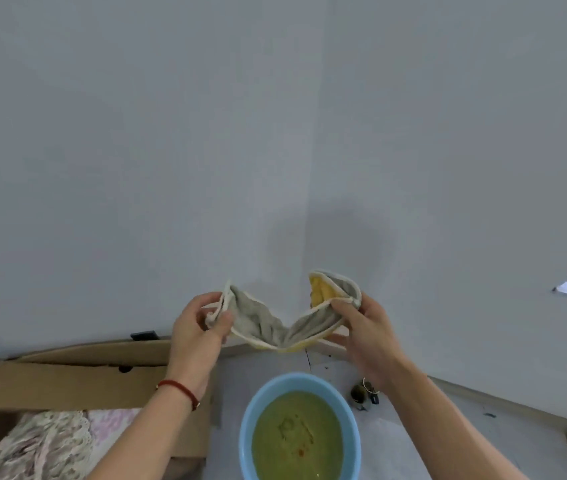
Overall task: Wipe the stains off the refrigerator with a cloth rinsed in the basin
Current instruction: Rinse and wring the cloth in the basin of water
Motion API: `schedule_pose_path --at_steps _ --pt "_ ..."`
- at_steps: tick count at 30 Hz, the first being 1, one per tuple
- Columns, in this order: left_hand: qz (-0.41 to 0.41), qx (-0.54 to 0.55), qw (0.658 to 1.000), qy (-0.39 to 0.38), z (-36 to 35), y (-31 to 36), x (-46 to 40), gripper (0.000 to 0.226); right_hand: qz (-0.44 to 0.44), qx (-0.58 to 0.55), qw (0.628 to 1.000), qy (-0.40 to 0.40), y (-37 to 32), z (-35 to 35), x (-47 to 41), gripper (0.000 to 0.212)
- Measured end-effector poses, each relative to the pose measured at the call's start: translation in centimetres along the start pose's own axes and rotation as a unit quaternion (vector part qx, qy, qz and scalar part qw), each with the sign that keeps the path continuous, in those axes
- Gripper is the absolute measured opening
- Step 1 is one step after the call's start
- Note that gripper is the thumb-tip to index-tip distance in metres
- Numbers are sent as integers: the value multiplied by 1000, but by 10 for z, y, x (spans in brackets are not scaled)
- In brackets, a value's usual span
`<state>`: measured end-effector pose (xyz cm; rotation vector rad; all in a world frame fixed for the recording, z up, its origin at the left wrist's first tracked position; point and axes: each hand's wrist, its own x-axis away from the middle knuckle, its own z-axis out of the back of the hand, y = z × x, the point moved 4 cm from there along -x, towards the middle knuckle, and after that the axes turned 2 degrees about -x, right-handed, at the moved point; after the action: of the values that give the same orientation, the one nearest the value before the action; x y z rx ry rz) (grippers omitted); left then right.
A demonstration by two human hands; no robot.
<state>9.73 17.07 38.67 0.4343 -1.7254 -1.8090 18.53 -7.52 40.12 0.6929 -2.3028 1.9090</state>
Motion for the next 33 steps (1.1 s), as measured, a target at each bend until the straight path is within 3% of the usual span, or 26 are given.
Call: schedule_pose_path --at_steps 2,5,7,10,12,15,19,23,27,30,32,33 --pt "88 2 995 37 14 -14 -6 30 -19 -44 999 -19 -9 1 -1 29" --pt "149 -197 969 -16 21 -25 -3 60 7 -89 993 -79 -27 -16 0 44" --pt "82 -246 963 -68 9 -10 8 61 32 -49 991 -122 -37 -33 2 46" --pt "-29 -148 967 -204 -30 37 26 51 82 59 984 -147 -51 -51 1 41" --pt "-23 -63 968 -241 -49 56 31 48 125 134 977 -112 -63 -54 -1 33" --pt "-27 -26 975 -217 -60 72 35 50 173 195 963 -66 -80 -49 -2 36" --pt "-16 -33 981 -190 -61 73 34 49 167 241 950 -108 -90 -41 0 40" --pt "-15 -110 963 -247 -64 73 27 28 167 268 944 -95 -99 -35 -4 39" --pt "-132 -183 950 -215 -64 85 20 19 136 179 969 -103 -100 -32 -9 35" --pt "-125 -96 968 -194 -72 93 25 18 98 90 984 -119 -98 -27 -8 73" --pt "-108 -68 977 -168 -77 94 25 21 78 157 981 -78 -84 -30 -2 93" --pt "-97 -75 979 -161 -80 92 24 23 67 201 975 -64 -72 -32 3 89"
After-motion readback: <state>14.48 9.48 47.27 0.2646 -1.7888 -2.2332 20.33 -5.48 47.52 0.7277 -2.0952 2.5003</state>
